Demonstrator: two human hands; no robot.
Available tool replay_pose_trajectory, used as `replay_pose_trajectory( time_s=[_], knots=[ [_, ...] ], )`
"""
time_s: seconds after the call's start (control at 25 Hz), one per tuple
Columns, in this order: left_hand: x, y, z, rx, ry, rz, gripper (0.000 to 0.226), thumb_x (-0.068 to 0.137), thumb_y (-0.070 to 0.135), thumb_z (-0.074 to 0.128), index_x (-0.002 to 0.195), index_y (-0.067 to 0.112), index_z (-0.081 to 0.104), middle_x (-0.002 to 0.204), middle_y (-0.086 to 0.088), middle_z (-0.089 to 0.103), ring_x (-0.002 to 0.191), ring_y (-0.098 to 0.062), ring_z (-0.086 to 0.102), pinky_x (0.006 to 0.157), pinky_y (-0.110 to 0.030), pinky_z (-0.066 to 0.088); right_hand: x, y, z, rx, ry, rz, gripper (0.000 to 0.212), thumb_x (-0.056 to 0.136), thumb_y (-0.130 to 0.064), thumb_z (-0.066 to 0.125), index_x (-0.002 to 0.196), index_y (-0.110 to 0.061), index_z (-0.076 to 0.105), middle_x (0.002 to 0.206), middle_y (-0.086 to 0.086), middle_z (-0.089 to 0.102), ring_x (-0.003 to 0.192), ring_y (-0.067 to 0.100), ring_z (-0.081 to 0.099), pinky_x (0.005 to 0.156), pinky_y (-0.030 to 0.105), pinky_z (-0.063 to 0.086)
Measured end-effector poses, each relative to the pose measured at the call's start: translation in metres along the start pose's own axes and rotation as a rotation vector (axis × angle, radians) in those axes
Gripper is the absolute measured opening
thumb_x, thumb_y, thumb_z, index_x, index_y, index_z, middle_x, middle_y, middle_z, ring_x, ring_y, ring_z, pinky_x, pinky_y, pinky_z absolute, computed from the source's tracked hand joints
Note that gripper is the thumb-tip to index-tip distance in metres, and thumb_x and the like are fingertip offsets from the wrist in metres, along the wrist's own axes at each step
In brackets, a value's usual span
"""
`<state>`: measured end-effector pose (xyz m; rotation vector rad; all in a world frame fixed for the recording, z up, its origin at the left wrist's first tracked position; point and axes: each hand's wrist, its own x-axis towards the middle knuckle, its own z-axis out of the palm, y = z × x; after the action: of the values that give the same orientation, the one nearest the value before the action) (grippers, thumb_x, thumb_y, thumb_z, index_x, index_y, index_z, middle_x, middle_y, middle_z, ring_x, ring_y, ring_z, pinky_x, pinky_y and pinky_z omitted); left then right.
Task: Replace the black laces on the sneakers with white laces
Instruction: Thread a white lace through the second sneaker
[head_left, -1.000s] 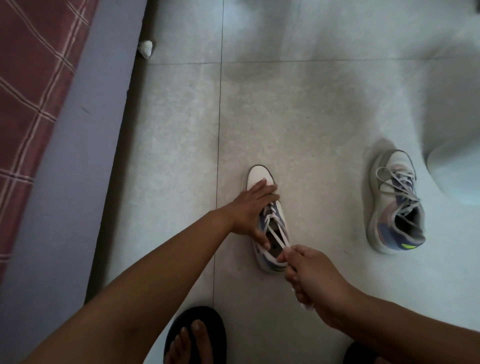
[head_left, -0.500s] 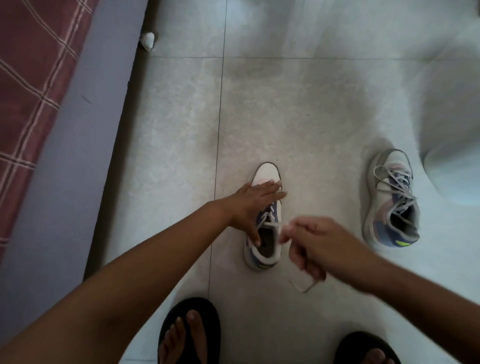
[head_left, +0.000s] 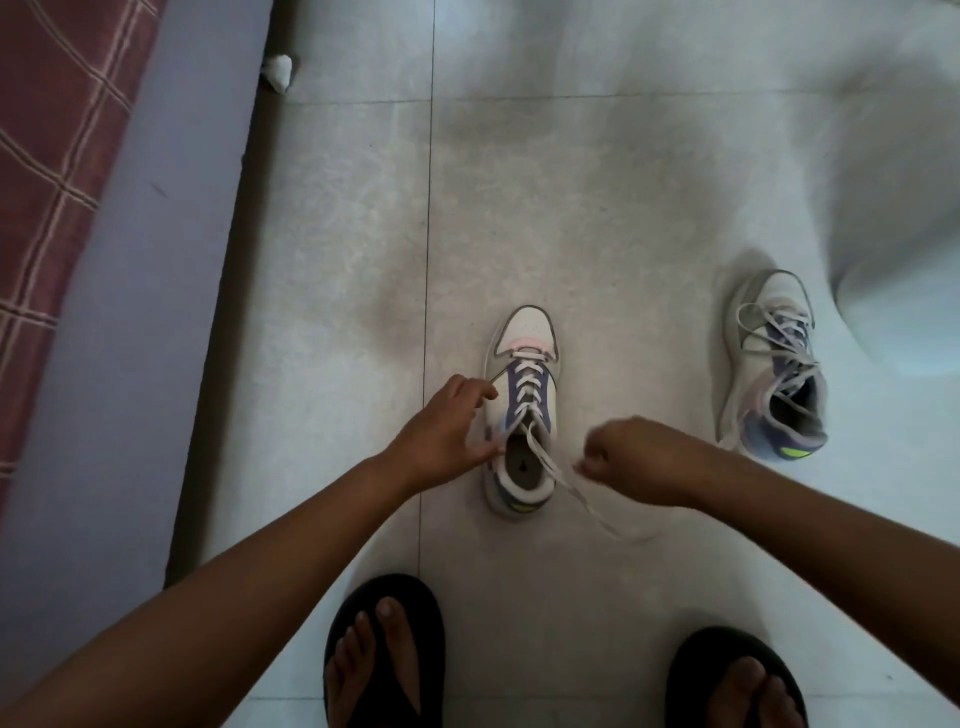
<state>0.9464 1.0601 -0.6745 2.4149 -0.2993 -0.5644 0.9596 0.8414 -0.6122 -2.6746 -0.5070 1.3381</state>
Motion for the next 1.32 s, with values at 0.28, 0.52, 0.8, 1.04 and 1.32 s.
replay_pose_trajectory(
  time_s=[0.28, 0.52, 0.8, 1.04, 1.32],
  knots=[
    [0.008, 0.021, 0.019, 0.107, 0.048, 0.025, 0.057, 0.084, 0.020, 0.067, 0.133, 0.012, 0.040, 0.127, -0.008, 0.044, 0.109, -0.022, 0.050, 0.085, -0.029, 0.046, 0.030, -0.023, 0.052, 0.221, 0.213, 0.143, 0.027, 0.093, -0.046, 0.048, 0.093, -0.019, 0.044, 0.102, 0.008, 0.061, 0.093, 0.027, 0.058, 0.071, 0.031, 0.035],
    [0.006, 0.020, 0.015, 0.120, 0.004, 0.101, 0.067, 0.084, 0.027, 0.067, 0.139, 0.012, 0.034, 0.136, -0.009, 0.040, 0.121, -0.023, 0.042, 0.098, -0.034, 0.042, 0.005, -0.020, 0.033, 0.654, 0.246, -0.039, 0.024, 0.095, -0.030, 0.051, 0.076, -0.016, 0.051, 0.062, -0.001, 0.065, 0.054, 0.009, 0.057, 0.054, 0.024, 0.042],
    [0.035, 0.032, 0.008, -0.160, -0.098, 0.106, 0.021, 0.092, 0.022, 0.058, 0.093, 0.002, 0.067, 0.097, -0.010, 0.065, 0.090, -0.019, 0.059, 0.080, -0.033, 0.046, 0.014, 0.005, -0.074, 1.568, 0.051, -0.228, 0.024, 0.093, -0.025, 0.047, 0.078, -0.015, 0.063, 0.060, -0.001, 0.063, 0.055, 0.009, 0.060, 0.066, 0.029, 0.047],
    [0.062, 0.044, -0.025, -0.731, 0.119, -0.305, 0.028, 0.098, 0.024, 0.046, 0.085, 0.009, 0.066, 0.068, -0.002, 0.062, 0.060, -0.012, 0.058, 0.058, -0.024, 0.049, 0.048, 0.032, -0.041, 1.011, 0.537, 0.221, 0.026, 0.092, -0.012, 0.050, 0.103, 0.006, 0.065, 0.086, 0.016, 0.064, 0.073, 0.022, 0.054, 0.061, 0.030, 0.042],
    [0.073, 0.052, -0.049, -0.928, 0.098, -0.403, 0.037, 0.102, 0.029, 0.036, 0.085, 0.011, 0.064, 0.075, -0.005, 0.064, 0.068, -0.018, 0.062, 0.063, -0.028, 0.052, 0.061, -0.016, 0.004, 0.649, 0.257, 0.183, 0.030, 0.090, -0.029, 0.058, 0.066, -0.010, 0.058, 0.065, 0.002, 0.051, 0.060, 0.014, 0.046, 0.047, 0.019, 0.032]
  ],
)
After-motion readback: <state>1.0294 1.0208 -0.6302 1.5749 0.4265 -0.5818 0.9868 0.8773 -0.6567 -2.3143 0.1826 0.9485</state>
